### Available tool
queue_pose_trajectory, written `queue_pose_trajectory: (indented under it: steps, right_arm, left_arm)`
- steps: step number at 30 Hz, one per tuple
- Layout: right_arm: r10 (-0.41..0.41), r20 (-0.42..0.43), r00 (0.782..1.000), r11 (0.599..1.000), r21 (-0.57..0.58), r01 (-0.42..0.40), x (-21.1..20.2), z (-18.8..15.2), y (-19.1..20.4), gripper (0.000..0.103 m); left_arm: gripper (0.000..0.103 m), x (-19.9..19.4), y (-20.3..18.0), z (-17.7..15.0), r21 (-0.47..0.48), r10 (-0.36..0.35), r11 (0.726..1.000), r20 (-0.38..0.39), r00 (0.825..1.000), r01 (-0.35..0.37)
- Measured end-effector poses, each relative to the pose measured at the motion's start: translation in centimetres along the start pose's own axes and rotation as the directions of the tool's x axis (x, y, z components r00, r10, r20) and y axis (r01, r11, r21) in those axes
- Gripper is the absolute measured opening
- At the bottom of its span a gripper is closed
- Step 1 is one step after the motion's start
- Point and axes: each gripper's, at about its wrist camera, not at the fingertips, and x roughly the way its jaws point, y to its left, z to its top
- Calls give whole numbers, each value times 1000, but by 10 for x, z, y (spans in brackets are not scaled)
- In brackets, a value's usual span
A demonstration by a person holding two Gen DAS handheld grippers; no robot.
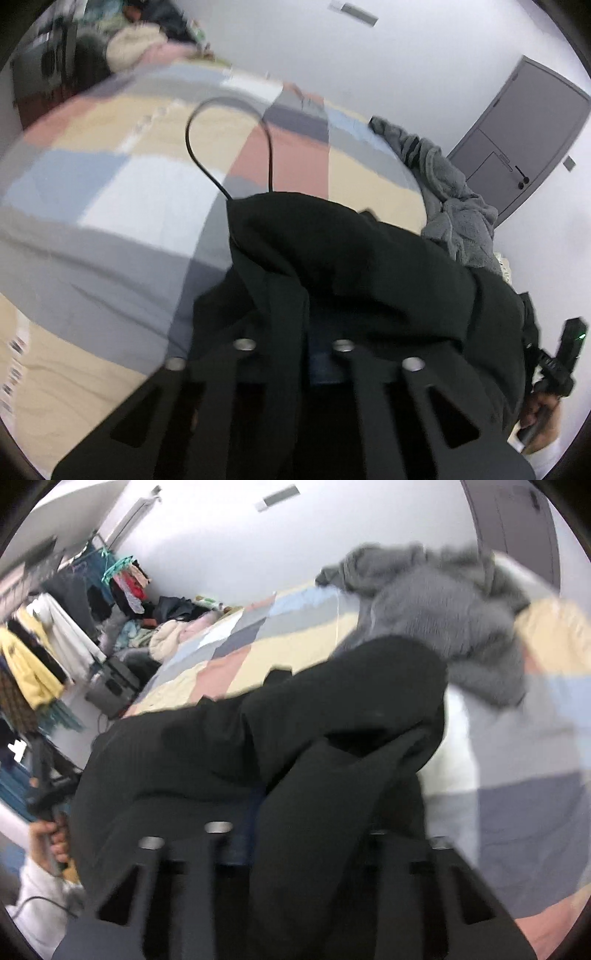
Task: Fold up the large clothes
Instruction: 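Grasp the folded edge of the black jacket with both grippers, then fold the jacket over again toward the collar with both grippers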
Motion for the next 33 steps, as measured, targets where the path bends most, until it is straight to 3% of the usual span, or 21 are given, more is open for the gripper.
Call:
queue_pose_trajectory:
  steps: [4, 10, 14, 18, 23, 27, 33]
  right_arm:
    - [0, 122, 992, 1000, -11, 2, -38, 22, 10, 7]
    - [14, 272, 962, 1000, -29, -6, -71, 71, 29, 7]
    - [-27, 310, 950, 999, -35, 40, -66, 101, 31, 7]
    - [-107, 232, 967, 993, -20, 115, -18, 127, 22, 6]
    - [-202, 117, 972, 979, -13, 205, 40, 125, 2, 6]
    - [-264, 45, 964, 964, -14, 265, 74, 110, -12, 6]
    - [-312, -43, 949, 949, -50, 310, 109, 83, -28, 6]
  left_arm:
    - [5, -44, -8, 18, 15, -50, 999, 135, 990, 48]
    - [5, -103, -22, 60, 42, -92, 996, 310, 946, 83]
    - [5, -102, -33, 89, 66, -39, 998, 363, 931, 16]
    - [5, -59, -34, 111, 54, 51, 996, 314, 948, -71]
    - [5, 6, -18, 114, 27, 150, 987, 188, 971, -157]
    - [5, 45, -3, 107, 33, 232, 971, 110, 966, -237]
    - [5, 75, 14, 82, 21, 267, 963, 38, 963, -268]
